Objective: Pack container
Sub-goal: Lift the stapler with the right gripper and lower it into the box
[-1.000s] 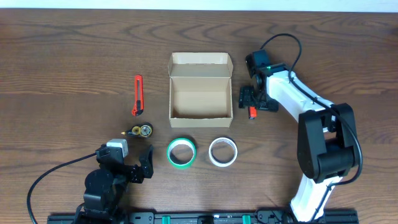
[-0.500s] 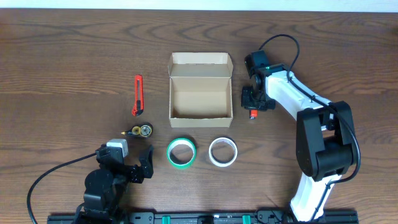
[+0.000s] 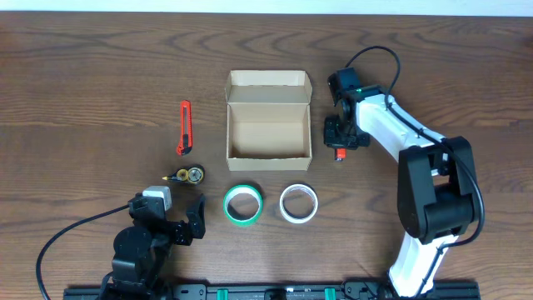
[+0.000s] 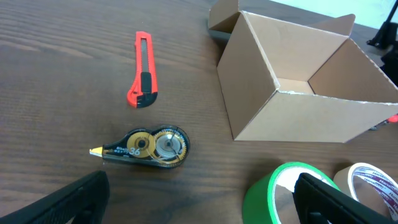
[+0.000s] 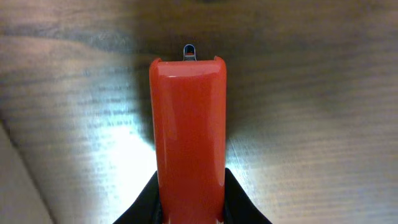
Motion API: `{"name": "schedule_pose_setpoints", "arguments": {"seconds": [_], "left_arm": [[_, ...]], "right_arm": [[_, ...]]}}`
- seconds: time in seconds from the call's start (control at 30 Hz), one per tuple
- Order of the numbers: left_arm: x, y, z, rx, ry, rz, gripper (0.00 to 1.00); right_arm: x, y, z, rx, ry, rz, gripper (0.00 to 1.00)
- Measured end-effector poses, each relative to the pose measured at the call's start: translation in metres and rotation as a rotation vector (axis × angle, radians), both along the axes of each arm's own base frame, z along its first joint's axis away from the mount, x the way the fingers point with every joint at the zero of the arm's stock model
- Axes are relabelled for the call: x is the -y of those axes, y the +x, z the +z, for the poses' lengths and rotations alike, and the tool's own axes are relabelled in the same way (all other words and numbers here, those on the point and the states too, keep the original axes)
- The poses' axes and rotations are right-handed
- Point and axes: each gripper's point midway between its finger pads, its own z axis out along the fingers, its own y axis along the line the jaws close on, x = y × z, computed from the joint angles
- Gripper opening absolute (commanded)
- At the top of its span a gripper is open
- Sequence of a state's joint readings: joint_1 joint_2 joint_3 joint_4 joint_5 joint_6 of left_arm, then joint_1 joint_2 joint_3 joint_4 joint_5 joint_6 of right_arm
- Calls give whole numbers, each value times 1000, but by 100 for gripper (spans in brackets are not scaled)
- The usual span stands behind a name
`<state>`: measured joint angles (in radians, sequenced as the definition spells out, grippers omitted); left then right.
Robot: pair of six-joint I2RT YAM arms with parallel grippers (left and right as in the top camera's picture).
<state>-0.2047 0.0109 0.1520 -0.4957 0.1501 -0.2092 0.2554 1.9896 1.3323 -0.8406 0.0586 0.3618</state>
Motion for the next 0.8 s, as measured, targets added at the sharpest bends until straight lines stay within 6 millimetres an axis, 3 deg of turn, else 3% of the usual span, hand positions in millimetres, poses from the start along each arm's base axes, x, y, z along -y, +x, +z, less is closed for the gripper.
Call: {"name": "schedule_pose_setpoints", "arguments": {"seconds": [0.13,0.3,0.47,0.8], "left_arm": [[0,0,0,0,0,0,96],[0,0,0,0,0,0,95],[0,0,0,0,0,0,95],[0,0,0,0,0,0,95]], "right_arm": [[-1,4,30,68,19,1,1],[-10,13,90,230,87,60,4],[-37,19,140,384,198,220,5],[-114,23,158,513,311,510,15]]}}
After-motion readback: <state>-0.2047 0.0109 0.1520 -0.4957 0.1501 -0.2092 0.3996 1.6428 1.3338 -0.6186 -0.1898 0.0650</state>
